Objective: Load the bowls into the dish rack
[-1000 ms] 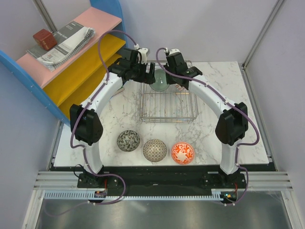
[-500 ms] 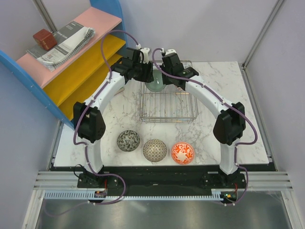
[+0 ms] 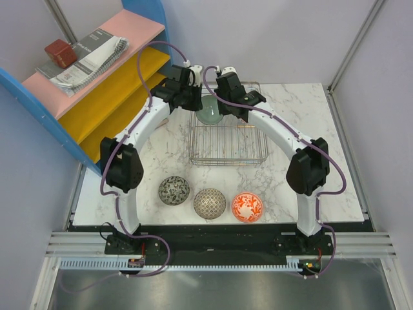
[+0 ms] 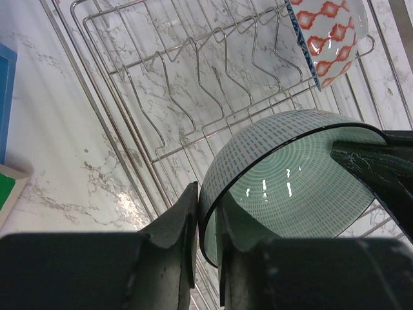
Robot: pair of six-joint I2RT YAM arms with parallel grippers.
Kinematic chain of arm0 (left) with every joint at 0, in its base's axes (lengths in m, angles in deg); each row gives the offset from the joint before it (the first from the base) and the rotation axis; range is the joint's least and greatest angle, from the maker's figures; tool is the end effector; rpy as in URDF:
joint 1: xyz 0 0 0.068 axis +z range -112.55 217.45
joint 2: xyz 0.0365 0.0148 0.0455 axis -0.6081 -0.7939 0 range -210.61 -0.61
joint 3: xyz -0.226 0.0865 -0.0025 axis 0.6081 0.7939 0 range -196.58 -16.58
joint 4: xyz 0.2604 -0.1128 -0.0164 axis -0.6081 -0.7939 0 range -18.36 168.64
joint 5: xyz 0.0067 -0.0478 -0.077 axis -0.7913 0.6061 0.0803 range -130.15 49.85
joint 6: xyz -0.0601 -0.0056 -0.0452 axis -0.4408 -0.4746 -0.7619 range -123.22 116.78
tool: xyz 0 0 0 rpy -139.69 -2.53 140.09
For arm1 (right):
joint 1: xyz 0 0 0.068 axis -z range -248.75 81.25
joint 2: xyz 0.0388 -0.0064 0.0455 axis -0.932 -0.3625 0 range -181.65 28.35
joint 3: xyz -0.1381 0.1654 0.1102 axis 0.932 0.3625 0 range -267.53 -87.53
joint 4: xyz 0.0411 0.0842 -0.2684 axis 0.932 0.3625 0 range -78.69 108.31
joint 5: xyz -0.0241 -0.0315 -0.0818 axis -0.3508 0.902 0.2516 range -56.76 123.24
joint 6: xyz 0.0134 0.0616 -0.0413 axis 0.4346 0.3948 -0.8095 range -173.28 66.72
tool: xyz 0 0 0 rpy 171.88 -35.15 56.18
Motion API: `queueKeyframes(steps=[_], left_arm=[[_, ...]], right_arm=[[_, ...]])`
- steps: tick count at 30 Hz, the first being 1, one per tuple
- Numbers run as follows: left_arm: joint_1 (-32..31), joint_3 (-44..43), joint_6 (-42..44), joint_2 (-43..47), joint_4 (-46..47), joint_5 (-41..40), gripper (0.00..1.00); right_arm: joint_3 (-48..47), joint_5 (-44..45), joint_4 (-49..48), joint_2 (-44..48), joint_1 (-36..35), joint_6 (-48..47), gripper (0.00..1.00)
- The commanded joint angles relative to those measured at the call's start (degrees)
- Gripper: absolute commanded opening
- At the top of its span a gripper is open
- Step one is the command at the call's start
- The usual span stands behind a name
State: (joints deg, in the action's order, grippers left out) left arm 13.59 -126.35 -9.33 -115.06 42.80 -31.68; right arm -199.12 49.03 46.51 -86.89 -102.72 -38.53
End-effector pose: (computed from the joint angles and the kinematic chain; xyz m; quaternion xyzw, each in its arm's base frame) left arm 0.4473 -0.2080 0.2736 0.1703 0.8901 -0.1728 0.3858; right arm 0.4216 0.2633 0.2814 -0.0907 0.8909 0.0635 0.4406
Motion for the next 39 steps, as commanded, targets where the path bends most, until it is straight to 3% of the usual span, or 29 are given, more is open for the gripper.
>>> queueKeyframes(steps=[1,5,12,21,24,33,39], left_arm=[[-1.5,-1.7,-1.2,-0.3,1.4,2.2,0.17],[-1.5,-1.5,-1.1,-0.6,1.4,2.3,0.03],[-1.6,-1.4,-0.8,-0.9,1.5,3.3,0.02],[-1.6,-1.3,0.9,1.3,1.6,6.7,0.02],[-1.6,-0.4,1.6,2.2,1.6,8.0,0.02],[-0.8,3.2,5.0,4.5,1.6,9.9,0.02],[1.2,3.7,5.3,5.6,1.6,12.8,0.02]], right_arm=[[-3.6,0.5,-4.4,0.0,-0.9,1.1,0.0],[-4.2,0.2,-4.4,-0.3,-1.1,1.0,0.0],[-4.9,-1.8,-4.2,-1.0,-2.1,0.6,0.03],[-3.8,-4.5,-4.1,-1.1,-2.3,-0.9,0.45],[-3.4,-5.0,-4.1,-1.1,-2.3,-1.3,0.53],[-1.4,-9.6,-3.0,2.0,-1.0,-4.7,0.97],[1.0,-13.2,-2.9,4.8,2.0,-5.2,0.98]])
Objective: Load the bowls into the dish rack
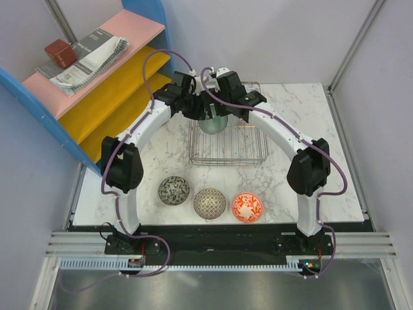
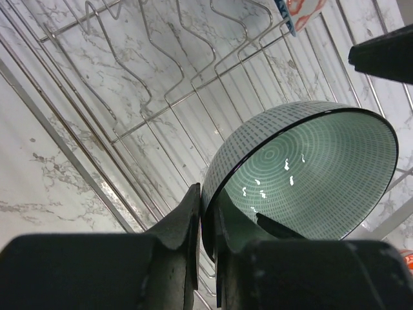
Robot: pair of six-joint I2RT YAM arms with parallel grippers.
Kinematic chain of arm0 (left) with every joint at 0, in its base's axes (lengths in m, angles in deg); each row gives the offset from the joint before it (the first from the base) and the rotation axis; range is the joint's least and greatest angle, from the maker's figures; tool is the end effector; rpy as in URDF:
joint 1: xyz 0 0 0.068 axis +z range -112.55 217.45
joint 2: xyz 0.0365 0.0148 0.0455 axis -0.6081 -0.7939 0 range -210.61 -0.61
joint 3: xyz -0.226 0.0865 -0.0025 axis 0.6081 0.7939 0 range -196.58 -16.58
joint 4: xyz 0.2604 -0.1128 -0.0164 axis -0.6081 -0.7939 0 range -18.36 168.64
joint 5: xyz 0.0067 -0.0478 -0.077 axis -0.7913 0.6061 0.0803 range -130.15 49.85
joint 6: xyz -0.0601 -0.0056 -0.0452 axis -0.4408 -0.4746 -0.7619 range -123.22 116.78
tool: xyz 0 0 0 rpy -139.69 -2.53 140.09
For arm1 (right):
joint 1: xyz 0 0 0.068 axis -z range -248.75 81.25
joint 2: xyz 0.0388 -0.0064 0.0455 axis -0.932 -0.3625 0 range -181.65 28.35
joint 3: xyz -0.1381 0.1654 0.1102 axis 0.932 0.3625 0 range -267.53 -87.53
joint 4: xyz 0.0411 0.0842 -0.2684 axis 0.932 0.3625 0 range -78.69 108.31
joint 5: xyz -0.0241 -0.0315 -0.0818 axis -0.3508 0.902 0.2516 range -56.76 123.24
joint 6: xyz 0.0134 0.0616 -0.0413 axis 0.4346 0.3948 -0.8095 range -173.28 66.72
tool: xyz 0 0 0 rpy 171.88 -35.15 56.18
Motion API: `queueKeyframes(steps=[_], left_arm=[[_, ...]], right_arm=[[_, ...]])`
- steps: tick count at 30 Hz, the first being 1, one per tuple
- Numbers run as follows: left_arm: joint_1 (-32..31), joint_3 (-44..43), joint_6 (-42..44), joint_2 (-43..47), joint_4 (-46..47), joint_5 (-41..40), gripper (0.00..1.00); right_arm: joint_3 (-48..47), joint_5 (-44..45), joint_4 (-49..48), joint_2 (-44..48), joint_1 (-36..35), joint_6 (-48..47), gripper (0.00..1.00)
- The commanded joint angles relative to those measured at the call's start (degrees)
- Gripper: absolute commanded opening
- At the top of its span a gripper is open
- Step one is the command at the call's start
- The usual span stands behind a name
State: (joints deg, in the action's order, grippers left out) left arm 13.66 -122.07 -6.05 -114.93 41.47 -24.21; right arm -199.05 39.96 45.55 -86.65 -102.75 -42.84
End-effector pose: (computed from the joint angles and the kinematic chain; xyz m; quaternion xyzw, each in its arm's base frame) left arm 0.4364 -0.2113 0.2456 0.2181 0.8934 -0.2106 0.3314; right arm 0.4178 0.2729 0.2835 -0.1577 0.8826 0.1176 0.4270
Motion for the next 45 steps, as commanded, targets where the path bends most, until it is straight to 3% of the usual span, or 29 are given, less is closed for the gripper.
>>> queueKeyframes(steps=[1,7,16,21,34,40,45], left_arm=[[1.4,-0.6,2.1,5.6,2.9,5.8,0.02],[3.2,0.1,5.0,8.6,3.1,9.0,0.02],[5.5,2.5,7.8,10.6,3.9,19.1,0.02],[5.8,3.5,8.0,11.1,4.2,24.0,0.02],[5.8,4.3,8.3,12.3,5.1,26.1,0.02],[5.9,5.0,8.1,12.3,5.7,26.2,0.02],[5.9,5.6,8.7,12.7,5.9,26.0,0.02]], right_arm=[[1.7,-6.1,-1.9,5.0,2.4,-0.9,0.98],[5.3,-18.0,-1.7,6.3,7.7,-0.5,0.98],[7.5,-49.0,-5.7,5.1,12.8,5.4,0.98],[9.1,-51.5,-9.1,5.2,12.8,6.6,0.98],[15.2,-59.2,-18.5,4.9,12.8,14.1,0.97],[20.1,-64.2,-29.1,6.5,13.0,22.1,0.88],[21.3,-65.8,-30.8,6.9,13.6,23.8,0.83]])
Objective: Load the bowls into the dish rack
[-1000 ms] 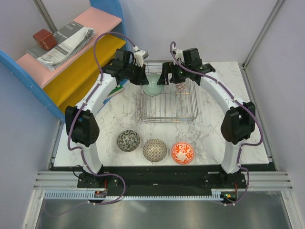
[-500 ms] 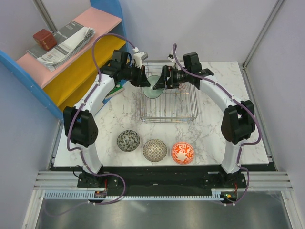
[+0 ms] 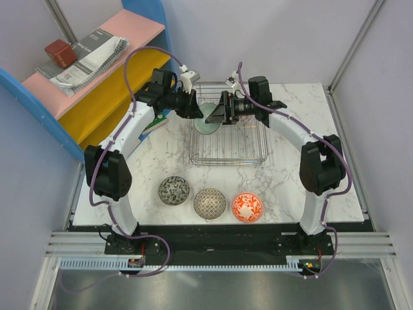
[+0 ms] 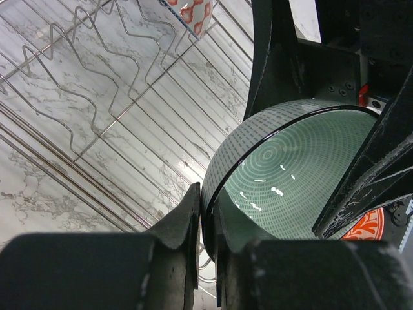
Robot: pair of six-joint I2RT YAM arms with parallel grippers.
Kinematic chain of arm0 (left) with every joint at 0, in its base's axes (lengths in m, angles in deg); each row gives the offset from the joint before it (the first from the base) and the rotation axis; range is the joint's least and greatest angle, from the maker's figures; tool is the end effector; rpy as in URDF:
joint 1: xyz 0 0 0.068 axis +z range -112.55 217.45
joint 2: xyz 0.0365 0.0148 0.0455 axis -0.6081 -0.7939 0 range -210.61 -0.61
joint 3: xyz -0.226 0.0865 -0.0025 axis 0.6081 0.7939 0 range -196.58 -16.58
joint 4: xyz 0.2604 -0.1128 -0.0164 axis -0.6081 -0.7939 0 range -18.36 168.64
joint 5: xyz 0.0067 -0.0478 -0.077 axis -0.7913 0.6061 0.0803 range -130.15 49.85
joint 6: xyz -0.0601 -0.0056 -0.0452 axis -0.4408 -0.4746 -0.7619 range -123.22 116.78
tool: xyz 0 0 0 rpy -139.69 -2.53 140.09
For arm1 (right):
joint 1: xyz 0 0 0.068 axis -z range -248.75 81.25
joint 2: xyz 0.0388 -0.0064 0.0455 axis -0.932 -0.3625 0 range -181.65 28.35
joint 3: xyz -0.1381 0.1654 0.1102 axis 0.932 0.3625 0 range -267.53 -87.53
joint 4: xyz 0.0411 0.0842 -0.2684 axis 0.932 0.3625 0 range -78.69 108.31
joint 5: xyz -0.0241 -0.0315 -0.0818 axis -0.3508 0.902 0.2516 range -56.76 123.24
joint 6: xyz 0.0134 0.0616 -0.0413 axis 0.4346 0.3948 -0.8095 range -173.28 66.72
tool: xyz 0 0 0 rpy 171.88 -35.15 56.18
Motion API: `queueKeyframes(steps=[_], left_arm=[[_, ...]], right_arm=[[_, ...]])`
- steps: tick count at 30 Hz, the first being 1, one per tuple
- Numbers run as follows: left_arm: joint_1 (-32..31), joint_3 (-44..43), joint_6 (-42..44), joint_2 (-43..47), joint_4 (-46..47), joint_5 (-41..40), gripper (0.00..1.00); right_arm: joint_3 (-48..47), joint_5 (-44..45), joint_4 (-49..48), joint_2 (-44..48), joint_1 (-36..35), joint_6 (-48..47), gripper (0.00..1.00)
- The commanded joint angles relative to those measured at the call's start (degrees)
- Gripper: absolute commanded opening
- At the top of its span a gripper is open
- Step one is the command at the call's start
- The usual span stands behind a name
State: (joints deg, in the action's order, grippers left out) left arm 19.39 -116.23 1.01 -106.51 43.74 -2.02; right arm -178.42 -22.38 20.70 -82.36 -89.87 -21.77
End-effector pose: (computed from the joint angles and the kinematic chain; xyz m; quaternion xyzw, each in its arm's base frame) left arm 0.4166 -0.1770 0.2853 0.2989 0.8182 -0.3424 0.3522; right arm 0.4211 0.2189 0.2421 -0.1660 0.7812 0.5591 0.2227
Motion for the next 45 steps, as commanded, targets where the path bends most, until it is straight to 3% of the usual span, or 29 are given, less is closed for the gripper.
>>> queueKeyframes(steps=[1,10,22,25,33,45], left_arm=[[0.0,0.0,1.8,4.3,3.8,3.6,0.02],[0.1,0.3,2.0,4.1,4.1,3.6,0.02],[0.0,0.3,2.2,4.7,4.5,2.6,0.02],[0.1,0.7,2.2,5.0,4.7,2.3,0.02],[0.1,2.1,2.4,5.6,5.7,1.9,0.02],[0.0,2.5,2.3,5.4,6.1,2.1,0.02]], right_arm=[[0.8,-3.5,-6.7,2.7,1.2,3.2,0.82],[2.2,-5.7,-8.9,3.3,3.0,5.5,0.73],[6.5,-9.3,-20.9,3.3,3.0,13.7,0.71],[9.2,-10.7,-30.6,3.6,3.0,21.0,0.72],[12.7,-11.4,-43.2,3.1,3.0,29.5,0.75],[13.2,-12.1,-45.2,3.4,3.0,30.8,0.86]])
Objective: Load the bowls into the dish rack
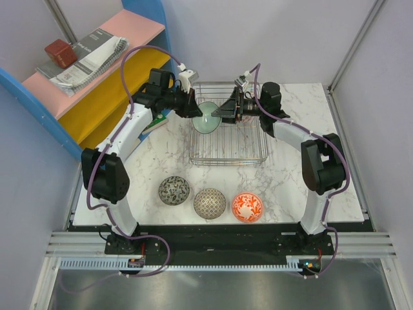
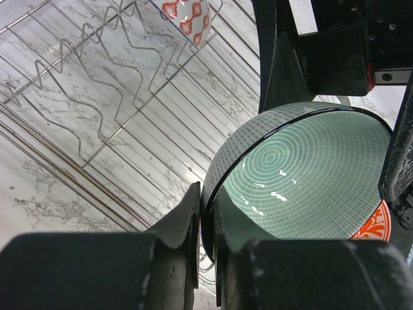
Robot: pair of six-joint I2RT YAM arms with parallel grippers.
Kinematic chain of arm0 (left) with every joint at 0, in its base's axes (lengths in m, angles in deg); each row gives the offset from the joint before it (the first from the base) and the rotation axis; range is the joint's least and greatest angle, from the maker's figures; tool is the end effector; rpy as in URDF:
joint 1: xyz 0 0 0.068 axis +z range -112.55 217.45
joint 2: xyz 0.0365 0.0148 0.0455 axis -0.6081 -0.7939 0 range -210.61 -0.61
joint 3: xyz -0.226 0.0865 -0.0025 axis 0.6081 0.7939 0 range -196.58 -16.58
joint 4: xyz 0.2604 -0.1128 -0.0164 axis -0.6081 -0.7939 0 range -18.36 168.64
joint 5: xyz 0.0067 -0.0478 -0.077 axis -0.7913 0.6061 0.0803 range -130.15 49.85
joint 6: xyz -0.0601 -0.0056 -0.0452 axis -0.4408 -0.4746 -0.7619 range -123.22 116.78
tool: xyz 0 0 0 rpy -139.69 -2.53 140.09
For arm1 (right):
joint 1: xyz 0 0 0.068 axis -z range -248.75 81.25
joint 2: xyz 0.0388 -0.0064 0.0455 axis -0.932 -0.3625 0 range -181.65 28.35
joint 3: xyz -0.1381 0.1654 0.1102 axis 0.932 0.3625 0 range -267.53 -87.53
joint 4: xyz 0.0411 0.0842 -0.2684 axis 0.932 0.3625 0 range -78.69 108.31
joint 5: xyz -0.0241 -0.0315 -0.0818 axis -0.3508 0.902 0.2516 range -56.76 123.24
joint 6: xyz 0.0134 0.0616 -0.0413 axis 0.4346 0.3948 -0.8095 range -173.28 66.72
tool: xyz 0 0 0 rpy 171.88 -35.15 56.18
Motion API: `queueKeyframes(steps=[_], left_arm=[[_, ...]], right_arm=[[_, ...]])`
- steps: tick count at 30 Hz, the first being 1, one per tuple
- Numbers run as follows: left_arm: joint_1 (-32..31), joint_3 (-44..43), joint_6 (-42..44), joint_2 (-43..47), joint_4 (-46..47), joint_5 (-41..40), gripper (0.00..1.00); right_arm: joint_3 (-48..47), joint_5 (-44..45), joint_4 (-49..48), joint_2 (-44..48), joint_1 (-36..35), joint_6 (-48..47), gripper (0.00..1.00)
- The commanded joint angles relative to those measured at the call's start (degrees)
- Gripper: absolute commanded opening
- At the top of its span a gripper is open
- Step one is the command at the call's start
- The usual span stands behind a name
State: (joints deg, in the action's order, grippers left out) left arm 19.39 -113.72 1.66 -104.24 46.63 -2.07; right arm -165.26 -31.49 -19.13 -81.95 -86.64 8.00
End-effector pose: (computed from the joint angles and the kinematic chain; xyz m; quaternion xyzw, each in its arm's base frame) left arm 0.4118 -0.1754 0.2909 0.3082 0.8062 -0.3391 0.3742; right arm 0.4208 0.1963 0.2330 -0.1203 0.7025 0.6705 0.2060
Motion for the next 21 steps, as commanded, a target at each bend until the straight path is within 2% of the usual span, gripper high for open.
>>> queueKeyframes(steps=[1,9,17,21], left_arm=[[0.1,0.1,1.5,3.2,3.3,2.3,0.02],[0.0,1.2,1.3,3.9,4.3,0.7,0.02],[0.0,6.8,0.0,8.4,10.6,-3.8,0.02],[0.0,8.0,-0.2,9.2,12.0,-4.3,0.02]], right_arm=[[0.2,-2.9,-5.5,3.0,-0.2,1.0,0.86],[0.8,-2.4,-5.8,3.0,-0.2,1.2,0.82],[2.1,-1.3,-6.0,2.5,-0.2,1.1,0.89],[2.3,-1.3,-8.1,2.2,-0.2,2.9,0.89]])
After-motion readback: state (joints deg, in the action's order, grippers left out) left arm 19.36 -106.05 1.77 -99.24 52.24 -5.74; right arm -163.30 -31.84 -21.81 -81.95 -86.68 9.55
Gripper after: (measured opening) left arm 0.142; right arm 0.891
